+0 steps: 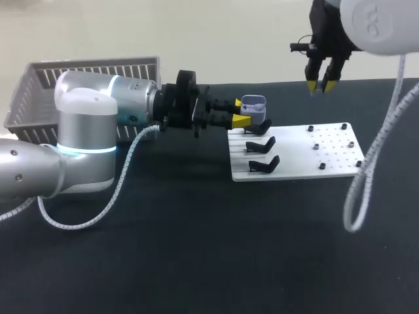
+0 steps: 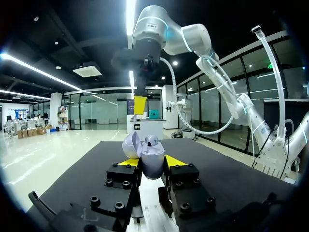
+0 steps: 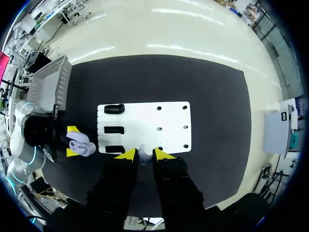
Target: Pick up each earbud case from the left stands, insert the matching earbuds, close the lid, and place the case in the box.
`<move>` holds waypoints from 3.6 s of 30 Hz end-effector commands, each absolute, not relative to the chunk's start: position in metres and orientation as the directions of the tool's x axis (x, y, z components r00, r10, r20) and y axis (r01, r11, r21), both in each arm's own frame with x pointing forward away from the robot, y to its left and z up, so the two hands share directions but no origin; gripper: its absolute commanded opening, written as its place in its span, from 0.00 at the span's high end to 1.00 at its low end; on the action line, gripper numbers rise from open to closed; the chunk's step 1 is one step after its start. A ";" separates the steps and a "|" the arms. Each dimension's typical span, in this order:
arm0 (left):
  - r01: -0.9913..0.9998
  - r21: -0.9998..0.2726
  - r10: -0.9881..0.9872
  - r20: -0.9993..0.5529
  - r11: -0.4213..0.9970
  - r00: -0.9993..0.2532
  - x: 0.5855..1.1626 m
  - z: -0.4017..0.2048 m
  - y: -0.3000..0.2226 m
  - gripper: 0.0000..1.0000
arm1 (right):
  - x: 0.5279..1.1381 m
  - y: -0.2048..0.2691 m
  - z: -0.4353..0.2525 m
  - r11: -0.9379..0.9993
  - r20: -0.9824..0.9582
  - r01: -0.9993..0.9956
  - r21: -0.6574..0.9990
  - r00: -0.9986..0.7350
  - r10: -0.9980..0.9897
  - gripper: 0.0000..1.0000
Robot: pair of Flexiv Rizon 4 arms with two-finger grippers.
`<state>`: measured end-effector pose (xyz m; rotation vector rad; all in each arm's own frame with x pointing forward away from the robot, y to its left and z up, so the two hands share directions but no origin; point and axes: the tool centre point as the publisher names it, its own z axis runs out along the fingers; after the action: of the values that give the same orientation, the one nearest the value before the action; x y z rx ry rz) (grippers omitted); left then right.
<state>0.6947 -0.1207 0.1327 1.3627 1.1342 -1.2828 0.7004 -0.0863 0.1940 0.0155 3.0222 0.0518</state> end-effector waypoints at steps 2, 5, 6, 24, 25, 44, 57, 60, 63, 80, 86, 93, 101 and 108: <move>0.988 0.029 0.030 -0.999 -0.153 0.034 0.695 0.132 -0.121 1.00 | 0.705 -0.085 0.194 0.999 -0.111 0.009 0.032 -0.994 0.012 1.00; 0.988 0.029 0.030 -0.999 -0.153 0.034 0.695 0.132 -0.121 1.00 | 0.705 -0.085 0.194 0.999 -0.111 0.009 0.032 -0.994 0.012 1.00; 0.988 0.029 0.030 -0.999 -0.153 0.034 0.695 0.132 -0.121 1.00 | 0.705 -0.085 0.194 0.999 -0.111 0.009 0.032 -0.994 0.012 1.00; 0.988 0.029 0.030 -0.999 -0.153 0.034 0.695 0.132 -0.121 1.00 | 0.690 -0.015 0.238 0.982 -0.123 -0.189 0.002 -0.975 -0.187 1.00; 0.988 0.029 0.030 -0.999 -0.153 0.034 0.695 0.132 -0.121 1.00 | 0.690 -0.009 0.238 0.979 -0.116 -0.203 -0.001 -0.973 -0.202 1.00; 0.988 0.029 0.030 -0.999 -0.153 0.034 0.695 0.132 -0.121 1.00 | 0.681 0.038 0.215 0.946 -0.091 -0.323 -0.030 -0.942 -0.324 1.00; 0.988 0.029 0.030 -0.999 -0.153 0.034 0.695 0.132 -0.121 1.00 | 0.674 0.043 0.198 0.942 -0.114 -0.334 -0.033 -0.935 -0.335 1.00; 0.988 0.029 0.030 -0.999 -0.153 0.034 0.695 0.132 -0.121 1.00 | 0.674 0.042 0.194 0.937 -0.139 -0.347 -0.040 -0.927 -0.349 1.00; 0.988 0.029 0.030 -0.999 -0.153 0.034 0.695 0.132 -0.121 1.00 | 0.674 0.042 0.191 0.934 -0.141 -0.356 -0.041 -0.923 -0.358 1.00; 0.988 0.029 0.030 -0.999 -0.153 0.034 0.695 0.132 -0.121 1.00 | 0.684 0.039 0.182 0.927 -0.140 -0.372 -0.039 -0.917 -0.374 1.00; 0.988 0.029 0.030 -0.999 -0.153 0.034 0.695 0.132 -0.121 1.00 | 0.685 0.040 0.179 0.926 -0.133 -0.377 -0.035 -0.916 -0.378 1.00; 0.988 0.029 0.030 -0.999 -0.153 0.034 0.695 0.132 -0.121 1.00 | 0.687 0.040 0.175 0.925 -0.122 -0.379 -0.035 -0.917 -0.380 1.00; 0.988 0.029 0.030 -0.999 -0.153 0.034 0.695 0.132 -0.121 1.00 | 0.689 0.039 0.172 0.925 -0.118 -0.379 -0.024 -0.918 -0.379 1.00; 0.988 0.029 0.030 -0.999 -0.153 0.034 0.695 0.132 -0.121 1.00 | 0.691 0.041 0.168 0.923 -0.110 -0.385 -0.027 -0.916 -0.385 1.00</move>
<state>0.6947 -0.1207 0.1327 1.3627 1.1342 -1.2828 0.6889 0.0395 0.1692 -0.5960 2.9649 -0.0042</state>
